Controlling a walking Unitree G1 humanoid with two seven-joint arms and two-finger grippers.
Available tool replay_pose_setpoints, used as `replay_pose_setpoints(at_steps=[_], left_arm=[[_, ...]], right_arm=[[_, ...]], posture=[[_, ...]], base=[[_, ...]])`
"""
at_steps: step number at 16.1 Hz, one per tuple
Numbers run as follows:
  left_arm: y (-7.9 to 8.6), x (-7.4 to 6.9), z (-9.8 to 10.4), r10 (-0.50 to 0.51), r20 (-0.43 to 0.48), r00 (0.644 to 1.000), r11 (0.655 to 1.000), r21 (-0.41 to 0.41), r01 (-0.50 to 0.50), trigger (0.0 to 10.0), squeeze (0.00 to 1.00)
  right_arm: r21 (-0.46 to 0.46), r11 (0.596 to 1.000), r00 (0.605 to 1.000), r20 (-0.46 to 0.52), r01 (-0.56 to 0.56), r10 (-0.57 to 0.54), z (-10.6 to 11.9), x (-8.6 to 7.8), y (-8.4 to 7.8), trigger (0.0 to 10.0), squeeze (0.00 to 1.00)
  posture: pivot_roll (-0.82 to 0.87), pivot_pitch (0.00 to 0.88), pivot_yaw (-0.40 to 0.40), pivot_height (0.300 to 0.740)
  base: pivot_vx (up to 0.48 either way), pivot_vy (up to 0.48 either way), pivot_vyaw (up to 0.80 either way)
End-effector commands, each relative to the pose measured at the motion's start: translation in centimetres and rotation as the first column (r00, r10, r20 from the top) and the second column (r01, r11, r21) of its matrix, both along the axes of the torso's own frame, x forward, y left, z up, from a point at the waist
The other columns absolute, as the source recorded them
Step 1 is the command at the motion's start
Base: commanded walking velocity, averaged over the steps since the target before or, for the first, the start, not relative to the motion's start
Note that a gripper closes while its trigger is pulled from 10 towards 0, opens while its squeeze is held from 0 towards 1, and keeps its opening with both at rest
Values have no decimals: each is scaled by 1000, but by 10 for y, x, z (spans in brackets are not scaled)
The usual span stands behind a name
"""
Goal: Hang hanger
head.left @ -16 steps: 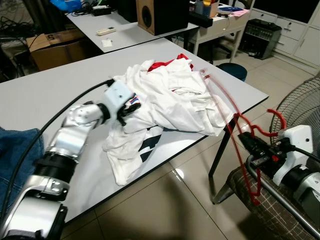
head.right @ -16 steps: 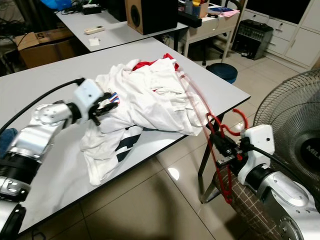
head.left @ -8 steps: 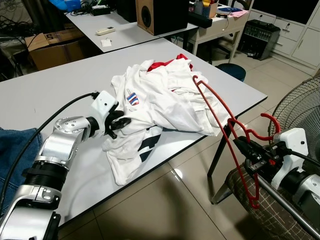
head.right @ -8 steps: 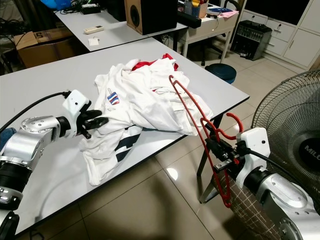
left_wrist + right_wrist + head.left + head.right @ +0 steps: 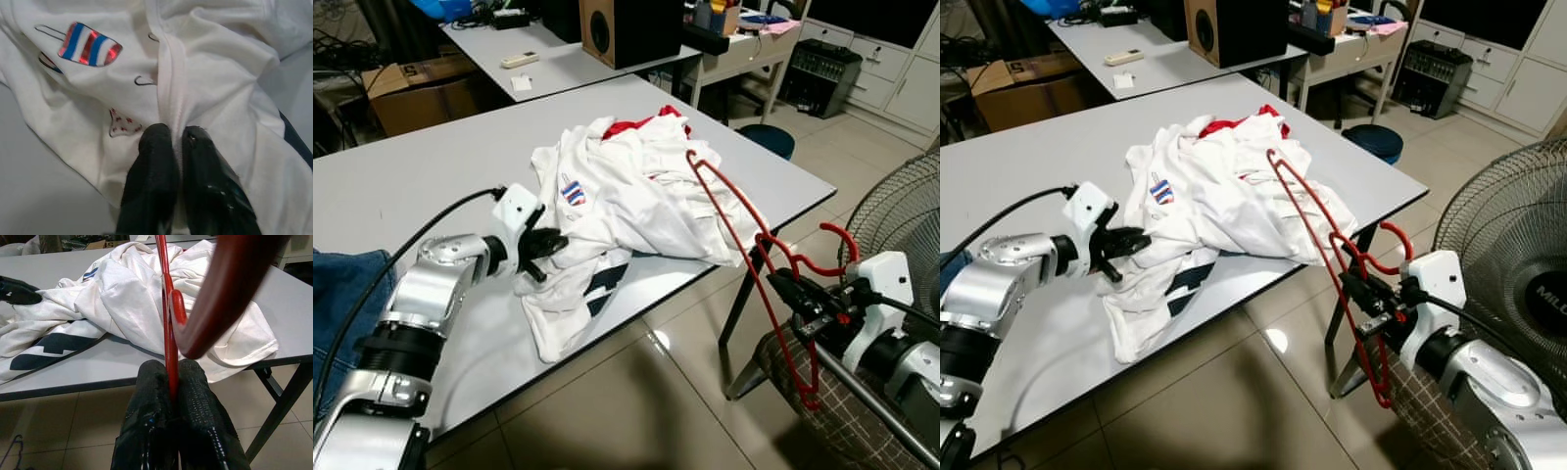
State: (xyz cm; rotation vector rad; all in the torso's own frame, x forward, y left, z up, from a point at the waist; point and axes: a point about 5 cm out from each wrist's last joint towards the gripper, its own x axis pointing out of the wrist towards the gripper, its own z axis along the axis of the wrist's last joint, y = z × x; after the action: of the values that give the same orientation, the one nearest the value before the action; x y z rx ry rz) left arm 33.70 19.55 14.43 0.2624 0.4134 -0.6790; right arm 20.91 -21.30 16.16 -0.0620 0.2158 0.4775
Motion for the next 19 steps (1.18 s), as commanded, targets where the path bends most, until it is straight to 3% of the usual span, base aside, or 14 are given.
replay_pose_setpoints(at_steps=[1, 3, 5, 7, 8, 10, 11, 12, 13, 14, 16, 18, 19], left_arm=[[4, -2, 1, 3, -5, 1000, 1000, 9, -3, 0, 0], [3, -2, 5, 15, 21, 1000, 1000, 4, -15, 0, 0], [4, 5, 14, 57, 103, 993, 998, 10, -58, 0, 0], [1, 16, 39, 75, 311, 947, 996, 32, -89, 0, 0], [0, 21, 60, 101, 468, 878, 992, 22, -126, 0, 0], [4, 21, 112, 211, 730, 650, 973, -92, -213, 0, 0], [0, 10, 132, 164, 826, 539, 982, -87, -165, 0, 0], [-7, -4, 136, 48, 889, 456, 995, 0, -104, 0, 0], [-10, -11, 132, -4, 898, 441, 997, 37, -67, 0, 0], [-18, -23, 109, -96, 869, 485, 995, 95, 27, 0, 0], [-23, -42, 52, -308, 660, 686, 950, 251, 185, 0, 0], [-18, -54, 27, -395, 533, 748, 912, 327, 249, 0, 0], [-13, -56, 24, -386, 511, 768, 913, 329, 240, 10000, 0]], right_arm=[[-1, 1000, 1000, 12, -18, 18, 4, 1, 1, 10000, 0], [-1, 1000, 1000, 15, -18, 18, 5, 1, 2, 10000, 0], [-3, 1000, 1000, 20, -17, 17, 6, 3, 1, 10000, 0], [-4, 1000, 999, 33, -8, 8, 7, 4, 1, 10000, 0], [-7, 1000, 999, 45, 7, -7, 8, 6, 0, 10000, 0], [-9, 998, 996, 76, 56, -55, 12, 9, -6, 10000, 0], [-6, 997, 994, 88, 72, -72, 14, 10, -8, 10000, 0], [-4, 997, 993, 92, 77, -77, 15, 10, -9, 10000, 0], [-4, 997, 993, 92, 78, -77, 14, 9, -9, 10000, 0], [-2, 997, 993, 89, 76, -75, 13, 8, -7, 10000, 0], [4, 998, 995, 85, 57, -57, 12, 9, -5, 10000, 0], [6, 999, 996, 83, 39, -40, 12, 11, -3, 10000, 0], [6, 999, 996, 84, 33, -34, 12, 12, -3, 10000, 0]], posture=[[-158, 0, 8, 740], [-158, 0, 8, 740], [-155, 0, 6, 740], [-155, 0, 6, 740], [-156, 0, 9, 740], [-156, 0, 9, 740], [-160, 0, 23, 740], [-160, 0, 23, 740], [-159, 0, 23, 740], [-159, 0, 23, 740], [-147, 0, 9, 740], [-142, 0, 1, 740], [-139, 0, -1, 740]], base=[[0, 0, 0], [0, 0, 0], [0, 0, 0], [0, 0, 0], [0, 0, 0], [0, 0, 0], [0, 0, 0], [0, 0, 0], [0, 0, 0], [0, 0, 0], [0, 0, 0], [0, 0, 0], [0, 0, 0]])
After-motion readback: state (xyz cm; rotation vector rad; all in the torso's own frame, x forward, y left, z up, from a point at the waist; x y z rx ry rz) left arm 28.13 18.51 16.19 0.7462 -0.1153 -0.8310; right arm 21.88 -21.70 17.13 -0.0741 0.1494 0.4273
